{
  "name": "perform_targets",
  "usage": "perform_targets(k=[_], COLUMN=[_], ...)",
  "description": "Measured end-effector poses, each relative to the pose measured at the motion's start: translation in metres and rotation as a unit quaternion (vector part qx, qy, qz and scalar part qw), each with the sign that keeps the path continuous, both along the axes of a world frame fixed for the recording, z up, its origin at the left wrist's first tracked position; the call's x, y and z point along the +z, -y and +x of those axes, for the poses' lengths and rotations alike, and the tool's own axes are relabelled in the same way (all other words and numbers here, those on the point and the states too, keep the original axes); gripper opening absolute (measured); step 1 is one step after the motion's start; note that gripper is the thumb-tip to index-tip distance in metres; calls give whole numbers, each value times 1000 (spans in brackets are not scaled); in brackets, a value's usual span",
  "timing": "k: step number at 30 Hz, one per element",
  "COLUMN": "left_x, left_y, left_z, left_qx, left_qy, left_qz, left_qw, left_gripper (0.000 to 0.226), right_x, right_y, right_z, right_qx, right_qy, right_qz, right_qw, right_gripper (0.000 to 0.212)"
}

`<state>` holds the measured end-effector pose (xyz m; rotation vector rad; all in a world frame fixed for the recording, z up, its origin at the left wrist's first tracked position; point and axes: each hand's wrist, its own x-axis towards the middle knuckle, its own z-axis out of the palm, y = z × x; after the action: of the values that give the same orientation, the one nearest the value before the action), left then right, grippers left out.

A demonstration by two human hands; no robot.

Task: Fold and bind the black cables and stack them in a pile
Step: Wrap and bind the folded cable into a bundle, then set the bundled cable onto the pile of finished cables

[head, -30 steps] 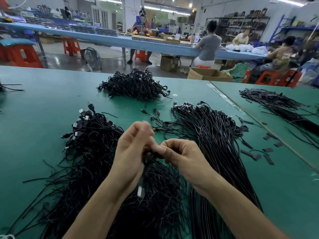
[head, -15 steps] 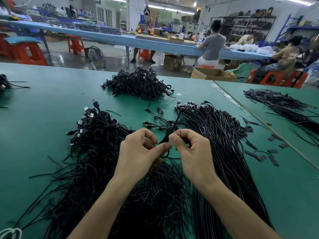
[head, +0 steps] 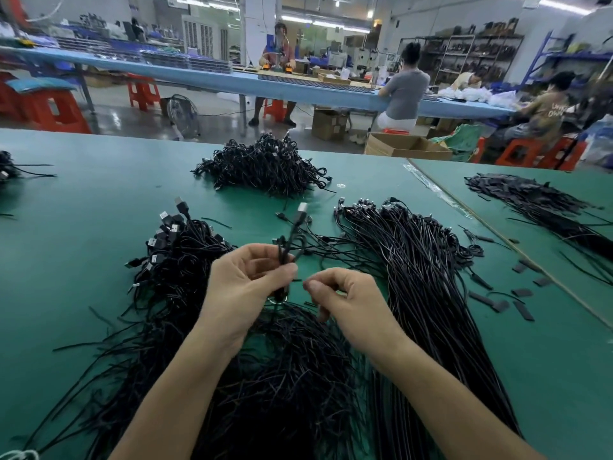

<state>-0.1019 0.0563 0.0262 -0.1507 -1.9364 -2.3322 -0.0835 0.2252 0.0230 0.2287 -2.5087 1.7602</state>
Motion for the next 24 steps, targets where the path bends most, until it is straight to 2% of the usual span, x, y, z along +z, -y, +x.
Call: perform_targets(k=[1,3,6,8,10,12,16,20,24], left_x=[-2,-7,-14,-23,-33,-43,-50,-43,-39], left_y=[5,19,45,59,67,69,60,53,47], left_z=[-4,-15,-30,-39,-45,-46,-42,-38,-35], left_qx=[46,150,267,320,318,268,243,273,305], left_qy=[-9,-20,-25,-21,14,59,74,67,11], left_qz=[-28,-58,13,-9,-82,-153,-299,-333,-341], left_qw=[999,987,963,947,944,949,920,900,889], left_gripper=[27,29,31,27,42,59,72,73,68], right_x=[-4,-14,-28,-37,-46,-52,-53,-52,-49], right_y=[-9,-31,-63,-76,-84,-88,-95,-103,-107], right_z=[-4,-11,-15,-16,-17,-18,-20,-25,-32], right_qx=[-16,-65,-158,-184,-187,-204,-244,-265,-253], right_qy=[20,37,59,89,123,127,117,115,152], right_qz=[43,199,437,502,505,494,472,446,423], right_qw=[999,977,883,840,833,835,839,847,857], right_gripper=[11,21,37,40,36,35,28,21,19])
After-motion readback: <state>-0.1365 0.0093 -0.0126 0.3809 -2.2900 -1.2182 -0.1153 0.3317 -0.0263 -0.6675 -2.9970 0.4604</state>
